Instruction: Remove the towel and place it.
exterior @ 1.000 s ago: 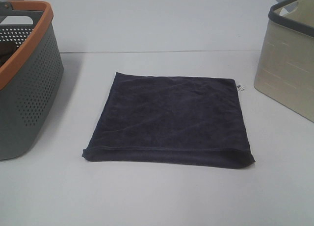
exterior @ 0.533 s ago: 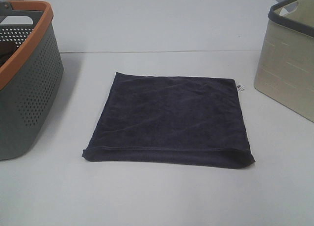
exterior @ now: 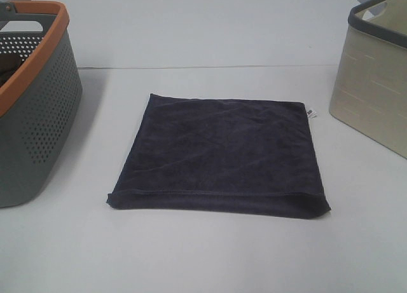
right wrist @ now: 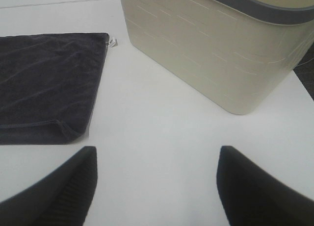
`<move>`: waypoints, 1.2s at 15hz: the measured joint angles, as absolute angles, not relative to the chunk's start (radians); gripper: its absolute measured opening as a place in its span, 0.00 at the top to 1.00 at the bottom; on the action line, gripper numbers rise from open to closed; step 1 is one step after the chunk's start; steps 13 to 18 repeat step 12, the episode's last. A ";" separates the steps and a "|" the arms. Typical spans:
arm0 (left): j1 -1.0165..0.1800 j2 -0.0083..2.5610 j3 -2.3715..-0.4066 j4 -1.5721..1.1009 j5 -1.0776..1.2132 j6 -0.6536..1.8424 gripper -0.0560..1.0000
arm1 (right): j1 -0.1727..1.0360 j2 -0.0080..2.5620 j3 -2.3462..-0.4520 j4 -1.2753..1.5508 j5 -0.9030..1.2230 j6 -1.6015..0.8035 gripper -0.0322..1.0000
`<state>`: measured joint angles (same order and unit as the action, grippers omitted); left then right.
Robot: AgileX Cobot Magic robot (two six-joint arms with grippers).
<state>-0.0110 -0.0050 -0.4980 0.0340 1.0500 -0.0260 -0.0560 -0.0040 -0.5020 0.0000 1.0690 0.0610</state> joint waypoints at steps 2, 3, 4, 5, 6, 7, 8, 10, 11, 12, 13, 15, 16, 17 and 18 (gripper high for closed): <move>-0.011 -0.005 -0.498 0.000 1.050 -0.026 0.22 | -0.056 -0.004 -0.502 0.000 1.069 0.051 0.37; -0.011 -0.005 -0.498 -0.019 1.050 -0.026 0.22 | -0.056 -0.004 -0.502 0.000 1.069 0.046 0.37; -0.011 -0.005 -0.498 -0.022 1.050 -0.026 0.22 | -0.056 -0.004 -0.502 0.000 1.069 0.045 0.37; -0.011 -0.005 -0.498 -0.025 1.050 -0.026 0.22 | -0.056 -0.004 -0.502 0.000 1.069 0.045 0.37; -0.011 -0.005 -0.498 -0.028 1.050 -0.026 0.22 | -0.056 -0.004 -0.502 0.000 1.069 0.045 0.37; -0.011 -0.005 -0.498 -0.028 1.050 -0.026 0.22 | -0.056 -0.004 -0.502 0.000 1.069 0.045 0.37; -0.011 -0.005 -0.498 -0.028 1.050 -0.026 0.22 | -0.056 -0.004 -0.502 0.000 1.069 0.045 0.37; -0.011 -0.005 -0.498 -0.028 1.050 -0.026 0.22 | -0.056 -0.004 -0.502 0.000 1.069 0.045 0.37; -0.011 -0.005 -0.498 -0.028 1.050 -0.026 0.22 | -0.056 -0.004 -0.502 0.000 1.069 0.045 0.37; -0.011 -0.005 -0.498 -0.028 1.050 -0.026 0.22 | -0.056 -0.004 -0.502 0.000 1.069 0.045 0.37; -0.011 -0.005 -0.498 -0.028 1.050 -0.026 0.22 | -0.056 -0.004 -0.502 0.000 1.069 0.045 0.37; -0.011 -0.005 -0.498 -0.028 1.050 -0.026 0.22 | -0.056 -0.004 -0.502 0.000 1.069 0.045 0.37; -0.011 -0.005 -0.498 -0.028 1.050 -0.026 0.22 | -0.056 -0.004 -0.502 0.000 1.069 0.045 0.37; -0.011 -0.005 -0.498 -0.028 1.050 -0.026 0.22 | -0.056 -0.004 -0.502 0.000 1.069 0.045 0.37; -0.011 -0.005 -0.498 -0.028 1.050 -0.026 0.22 | -0.056 -0.004 -0.502 0.000 1.069 0.045 0.37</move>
